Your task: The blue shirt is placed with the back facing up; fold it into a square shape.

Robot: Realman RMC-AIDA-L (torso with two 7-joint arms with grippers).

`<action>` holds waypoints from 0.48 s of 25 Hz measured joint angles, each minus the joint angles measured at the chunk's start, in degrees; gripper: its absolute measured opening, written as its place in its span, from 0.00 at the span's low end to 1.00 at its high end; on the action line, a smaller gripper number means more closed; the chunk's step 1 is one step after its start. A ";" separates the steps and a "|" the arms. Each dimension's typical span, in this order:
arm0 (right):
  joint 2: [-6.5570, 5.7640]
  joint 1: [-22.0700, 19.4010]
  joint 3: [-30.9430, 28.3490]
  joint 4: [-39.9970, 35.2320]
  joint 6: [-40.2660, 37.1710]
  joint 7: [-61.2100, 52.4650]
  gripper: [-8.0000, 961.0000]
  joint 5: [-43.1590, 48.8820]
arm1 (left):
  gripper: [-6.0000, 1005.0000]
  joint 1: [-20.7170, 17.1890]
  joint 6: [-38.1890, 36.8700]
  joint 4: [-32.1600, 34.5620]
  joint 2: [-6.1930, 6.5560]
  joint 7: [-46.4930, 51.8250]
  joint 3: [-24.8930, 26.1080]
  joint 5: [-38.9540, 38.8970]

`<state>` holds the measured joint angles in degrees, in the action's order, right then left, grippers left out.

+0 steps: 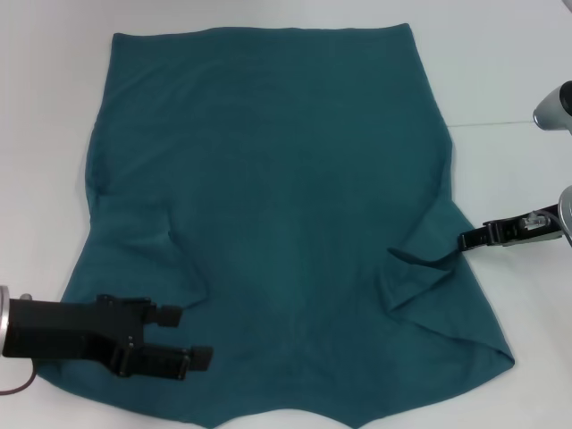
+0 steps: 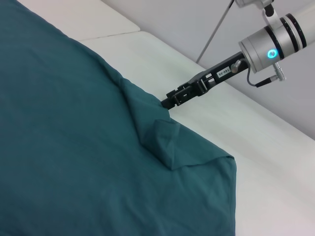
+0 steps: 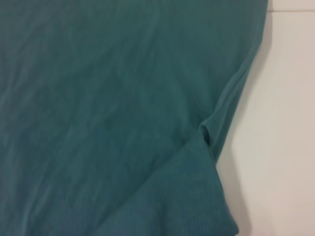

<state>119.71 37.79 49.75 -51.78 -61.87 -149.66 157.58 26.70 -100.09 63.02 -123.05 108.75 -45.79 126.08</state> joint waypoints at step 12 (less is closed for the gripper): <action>0.08 -0.35 0.06 0.29 0.89 1.27 0.81 -3.52 | 0.93 -0.26 -0.11 0.18 0.01 -0.21 0.13 0.08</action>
<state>119.79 37.43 49.81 -51.48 -60.97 -148.40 154.06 26.45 -100.20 63.20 -123.04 108.54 -45.65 126.15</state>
